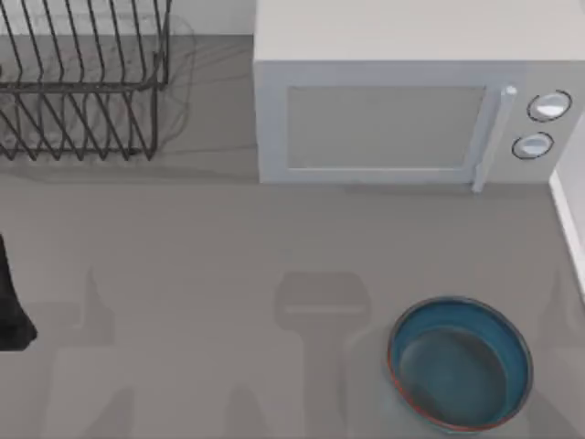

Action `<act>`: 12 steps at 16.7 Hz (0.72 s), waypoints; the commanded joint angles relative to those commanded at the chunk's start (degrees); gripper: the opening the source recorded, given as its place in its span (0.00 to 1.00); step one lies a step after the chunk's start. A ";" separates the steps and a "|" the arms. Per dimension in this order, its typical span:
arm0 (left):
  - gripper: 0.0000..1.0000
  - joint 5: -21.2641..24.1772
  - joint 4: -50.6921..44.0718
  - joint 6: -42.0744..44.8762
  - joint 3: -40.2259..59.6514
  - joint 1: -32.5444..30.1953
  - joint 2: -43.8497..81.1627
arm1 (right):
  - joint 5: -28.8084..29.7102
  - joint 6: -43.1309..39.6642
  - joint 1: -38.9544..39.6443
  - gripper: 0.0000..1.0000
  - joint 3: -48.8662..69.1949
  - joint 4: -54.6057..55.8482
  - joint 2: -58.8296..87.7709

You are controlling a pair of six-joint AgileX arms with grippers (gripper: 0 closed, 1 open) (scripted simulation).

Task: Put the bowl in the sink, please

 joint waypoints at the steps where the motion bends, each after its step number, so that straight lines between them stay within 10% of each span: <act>1: 1.00 0.00 0.00 0.00 0.00 0.00 0.00 | 0.00 0.00 0.00 1.00 0.00 0.00 0.00; 12: 1.00 0.00 0.00 0.00 0.00 0.00 0.00 | 0.04 11.02 10.66 1.00 26.17 -27.70 33.14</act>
